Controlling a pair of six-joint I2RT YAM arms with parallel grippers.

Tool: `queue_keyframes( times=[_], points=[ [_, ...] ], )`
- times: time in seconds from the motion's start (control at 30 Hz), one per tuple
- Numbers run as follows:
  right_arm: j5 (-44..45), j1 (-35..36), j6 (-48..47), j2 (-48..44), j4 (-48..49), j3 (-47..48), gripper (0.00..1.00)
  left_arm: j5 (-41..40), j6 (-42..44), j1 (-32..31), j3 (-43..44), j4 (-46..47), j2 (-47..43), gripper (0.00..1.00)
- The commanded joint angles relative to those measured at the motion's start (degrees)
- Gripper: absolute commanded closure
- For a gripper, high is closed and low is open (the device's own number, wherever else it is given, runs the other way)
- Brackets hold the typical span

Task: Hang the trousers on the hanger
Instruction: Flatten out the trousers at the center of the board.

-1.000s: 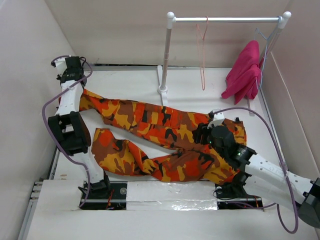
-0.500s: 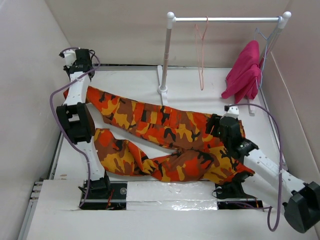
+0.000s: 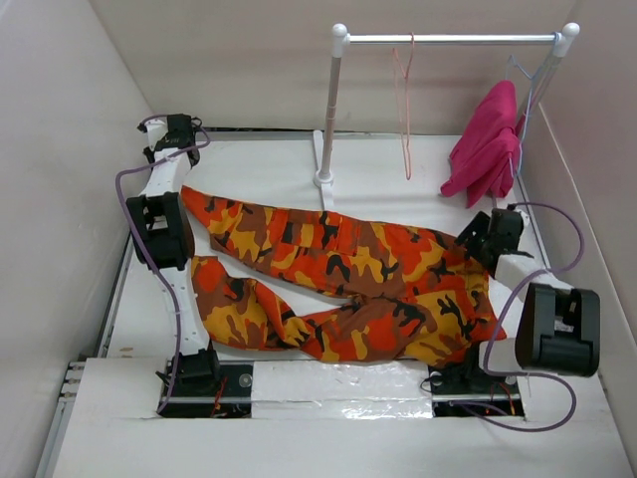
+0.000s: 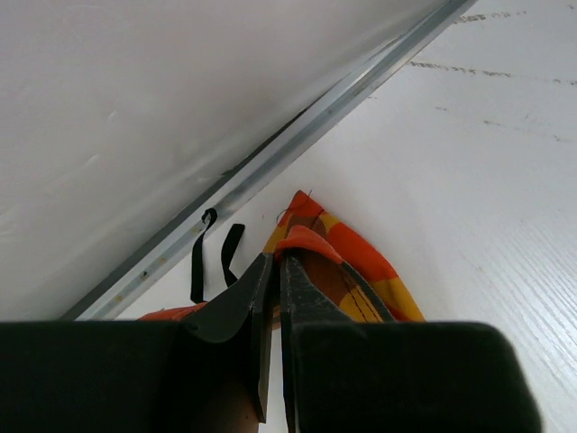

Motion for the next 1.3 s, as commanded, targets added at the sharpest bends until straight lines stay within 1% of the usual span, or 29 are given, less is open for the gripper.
queue_keyframes(
  times=[0.0,0.1,0.17,0.2,0.27,0.33,0.37,0.4,0.43,0.47,0.57,0.6,0.67,0.73,0.77,0.8,0.93,1.1,1.13,1.17,1.2,1.23,1.27],
  points=[
    [-9.37,-5.45,1.34,4.22,4.65,5.68,0.22,0.68,-1.35,-0.28,0.93,1.86,-2.06,1.00],
    [-14.03,-8.63,1.00,8.18,5.00,6.40,0.22,1.47,-2.14,-0.28,0.13,2.65,-1.97,1.00],
    [-16.33,-9.25,0.38,11.41,5.79,6.66,0.23,3.31,-2.76,0.33,0.22,2.57,-1.62,1.00],
    [-18.60,-9.78,0.03,12.39,3.36,7.62,0.24,3.84,-3.54,0.33,0.13,2.48,-1.53,1.00],
    [-20.72,-11.01,-0.24,13.10,3.51,9.12,0.30,4.72,-4.16,0.86,-0.48,2.39,-1.53,1.00],
    [-24.85,-12.24,0.29,13.81,3.95,9.12,0.37,5.25,-5.04,0.86,-1.09,2.39,-2.06,1.00],
    [-26.00,-12.85,0.73,14.07,4.30,9.21,0.39,5.25,-5.22,0.86,-1.97,2.82,-2.84,1.00],
    [-27.40,-12.86,0.73,14.77,4.13,9.56,0.45,5.51,-5.22,0.86,-2.32,3.00,-3.20,1.00],
    [-28.02,-12.86,0.64,15.12,4.04,9.91,0.54,5.60,-5.40,0.86,-2.59,3.00,-3.55,1.00],
    [-28.64,-12.86,0.56,15.30,4.12,10.26,0.71,5.69,-5.66,0.86,-3.37,3.00,-3.99,1.00],
    [-28.56,-12.86,1.16,14.52,4.13,10.53,0.99,5.78,-5.92,0.86,-6.00,3.88,-6.27,1.00],
    [-27.77,-12.86,1.52,13.99,3.86,11.14,1.00,5.78,-5.93,0.86,-6.71,4.14,-7.50,1.00],
    [-26.54,-12.86,2.40,12.50,3.77,12.11,1.00,5.17,-5.93,0.86,-8.56,4.23,-8.47,1.00],
    [-22.77,-12.86,3.01,11.79,2.11,15.18,1.00,4.55,-5.92,0.86,-9.70,3.88,-9.79,1.00],
    [-19.45,-12.86,3.71,11.44,1.23,17.62,1.00,4.38,-6.10,0.86,-11.02,3.62,-10.75,1.00],
    [-17.94,-12.86,4.24,11.44,0.79,17.65,1.00,4.20,-6.10,0.86,-11.64,3.62,-11.28,1.00],
    [-11.34,-13.39,6.88,13.36,-0.09,23.61,1.00,1.92,-5.75,0.86,-14.54,2.83,-13.92,1.00],
    [-9.74,-13.92,9.43,17.58,0.17,27.93,1.00,-0.28,-3.82,-0.19,-17.00,3.53,-17.35,1.00],
    [-10.01,-13.92,9.43,17.85,0.34,28.37,0.96,-0.28,-3.38,-0.19,-17.44,3.88,-17.44,1.00],
    [-9.84,-13.31,9.61,17.85,0.00,28.89,0.85,-0.20,-2.42,-0.19,-17.62,4.41,-17.35,1.00],
    [-9.49,-13.30,9.69,17.68,0.08,28.81,0.76,-0.11,-2.15,-0.19,-17.27,4.06,-16.48,1.00],
    [-9.66,-12.78,9.69,16.55,0.43,28.38,0.63,0.15,-1.97,-0.19,-16.66,3.54,-15.43,1.00],
    [-9.92,-12.77,9.43,15.66,0.52,27.85,0.37,0.59,-1.54,-0.19,-15.61,1.53,-14.12,1.00]
  ],
)
